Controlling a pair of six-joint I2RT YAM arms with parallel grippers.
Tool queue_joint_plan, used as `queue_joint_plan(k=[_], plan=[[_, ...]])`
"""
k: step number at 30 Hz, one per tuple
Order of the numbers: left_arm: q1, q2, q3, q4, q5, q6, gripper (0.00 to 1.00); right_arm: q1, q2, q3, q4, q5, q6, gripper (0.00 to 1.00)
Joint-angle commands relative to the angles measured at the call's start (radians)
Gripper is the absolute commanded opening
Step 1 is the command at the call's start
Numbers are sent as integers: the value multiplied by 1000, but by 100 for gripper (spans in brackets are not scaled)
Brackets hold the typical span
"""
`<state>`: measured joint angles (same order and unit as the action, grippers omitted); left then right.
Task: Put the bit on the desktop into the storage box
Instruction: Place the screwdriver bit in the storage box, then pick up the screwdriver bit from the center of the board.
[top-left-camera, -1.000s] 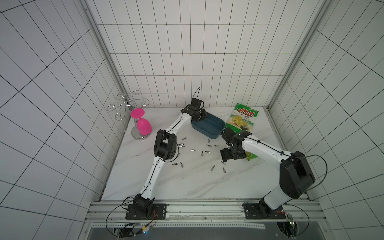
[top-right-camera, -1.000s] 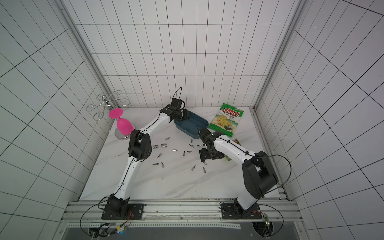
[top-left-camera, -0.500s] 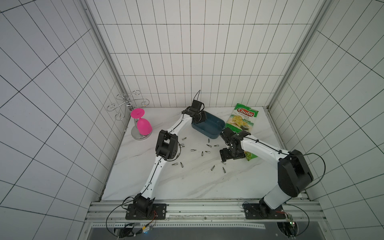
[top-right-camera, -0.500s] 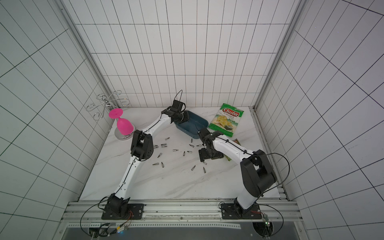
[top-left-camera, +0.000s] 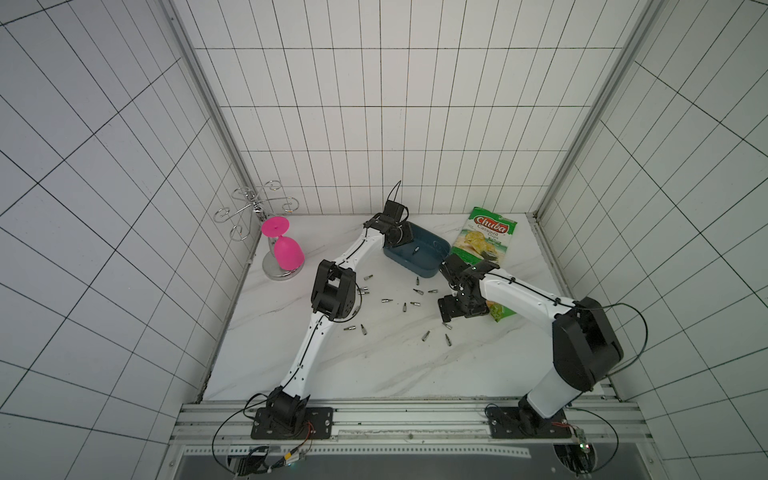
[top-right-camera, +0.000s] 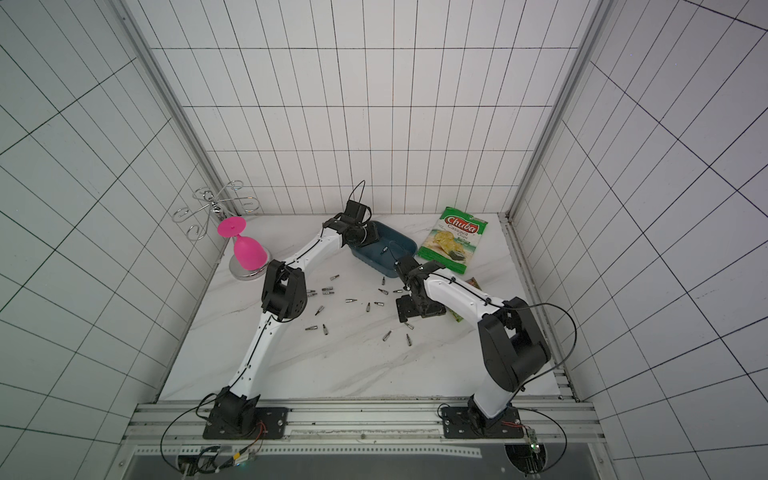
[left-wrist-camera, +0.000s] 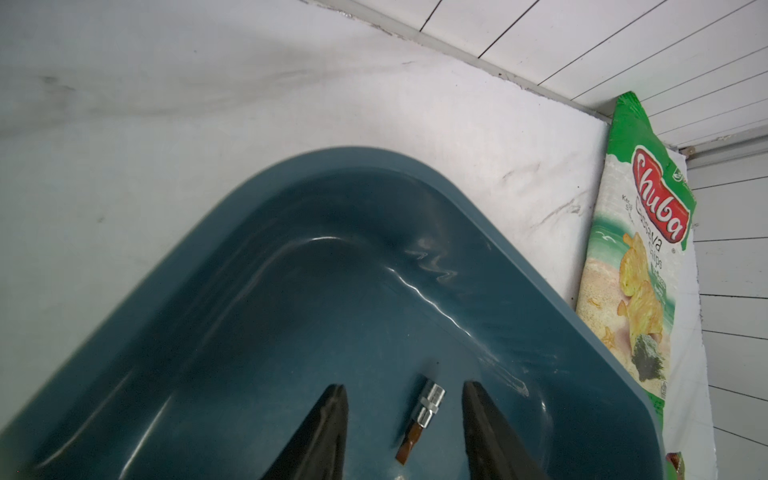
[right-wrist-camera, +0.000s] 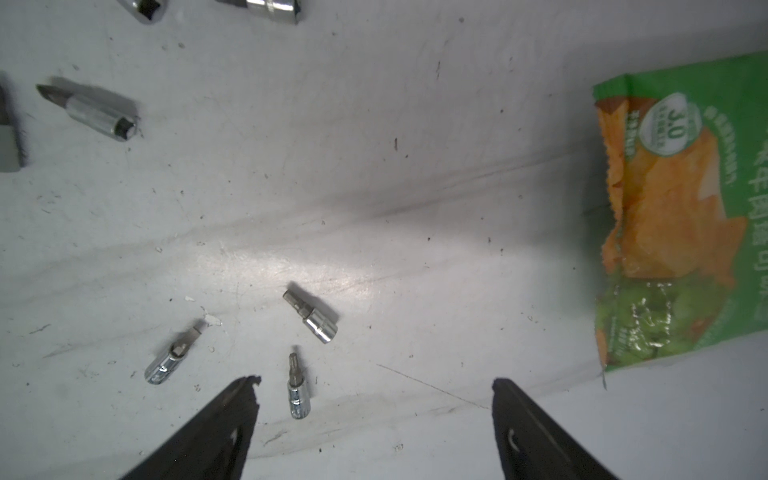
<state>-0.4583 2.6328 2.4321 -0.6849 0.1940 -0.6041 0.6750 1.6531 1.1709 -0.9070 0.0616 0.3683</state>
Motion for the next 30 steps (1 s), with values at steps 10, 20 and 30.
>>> queue_joint_plan(k=[10, 20, 30], plan=[[40, -187, -179, -75, -56, 72, 58, 9, 7, 34, -23, -9, -8, 91], [53, -310, -362, -125, -72, 101, 57, 9, 7, 21, -19, -14, -6, 91], [64, -426, -547, -113, -109, 104, 57, 9, 24, 30, -18, -25, -7, 91]])
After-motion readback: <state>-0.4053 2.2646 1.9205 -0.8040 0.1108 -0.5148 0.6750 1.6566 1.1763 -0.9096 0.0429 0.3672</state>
